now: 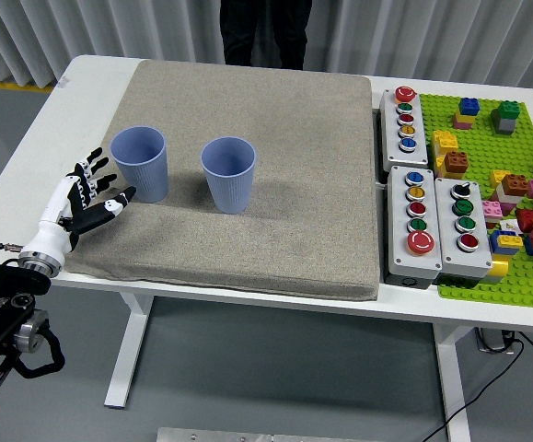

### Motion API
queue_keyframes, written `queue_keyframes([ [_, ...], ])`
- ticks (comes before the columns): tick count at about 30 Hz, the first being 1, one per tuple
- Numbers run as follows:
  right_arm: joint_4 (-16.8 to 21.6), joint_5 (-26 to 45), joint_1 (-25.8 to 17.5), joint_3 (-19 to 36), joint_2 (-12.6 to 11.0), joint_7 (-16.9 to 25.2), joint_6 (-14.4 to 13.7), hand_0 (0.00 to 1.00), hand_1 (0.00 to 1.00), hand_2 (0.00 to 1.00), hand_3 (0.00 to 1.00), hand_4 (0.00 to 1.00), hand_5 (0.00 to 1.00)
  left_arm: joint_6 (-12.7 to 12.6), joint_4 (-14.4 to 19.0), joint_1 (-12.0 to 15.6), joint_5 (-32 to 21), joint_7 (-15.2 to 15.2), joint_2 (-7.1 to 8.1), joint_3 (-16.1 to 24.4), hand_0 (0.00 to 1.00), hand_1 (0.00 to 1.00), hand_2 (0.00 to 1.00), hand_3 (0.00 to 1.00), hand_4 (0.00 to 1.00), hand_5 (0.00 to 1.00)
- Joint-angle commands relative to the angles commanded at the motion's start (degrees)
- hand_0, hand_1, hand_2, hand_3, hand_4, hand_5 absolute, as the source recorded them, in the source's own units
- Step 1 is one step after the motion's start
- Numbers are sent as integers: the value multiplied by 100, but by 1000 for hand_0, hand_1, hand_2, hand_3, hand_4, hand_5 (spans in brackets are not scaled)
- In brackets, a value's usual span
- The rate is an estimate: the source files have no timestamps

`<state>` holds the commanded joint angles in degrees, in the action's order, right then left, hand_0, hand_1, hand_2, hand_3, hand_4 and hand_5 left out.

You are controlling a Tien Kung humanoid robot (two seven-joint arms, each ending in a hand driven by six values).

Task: Pick cup pour cup place

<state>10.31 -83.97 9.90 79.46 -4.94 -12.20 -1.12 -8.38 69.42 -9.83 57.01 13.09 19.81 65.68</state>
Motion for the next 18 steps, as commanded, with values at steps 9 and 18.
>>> queue_keyframes([
  [9, 0, -41, -25, 6, 15, -5, 12, 691, 658, 588, 594, 2, 110, 29, -275, -196, 74, -11, -224, -35, 998, 880, 989, 998, 824, 212],
  [18, 0, 14, -2, -19, 7, 6, 3, 690, 659, 587, 594, 2, 111, -14, -417, -366, 205, -5, -409, -9, 998, 885, 991, 998, 825, 212],
])
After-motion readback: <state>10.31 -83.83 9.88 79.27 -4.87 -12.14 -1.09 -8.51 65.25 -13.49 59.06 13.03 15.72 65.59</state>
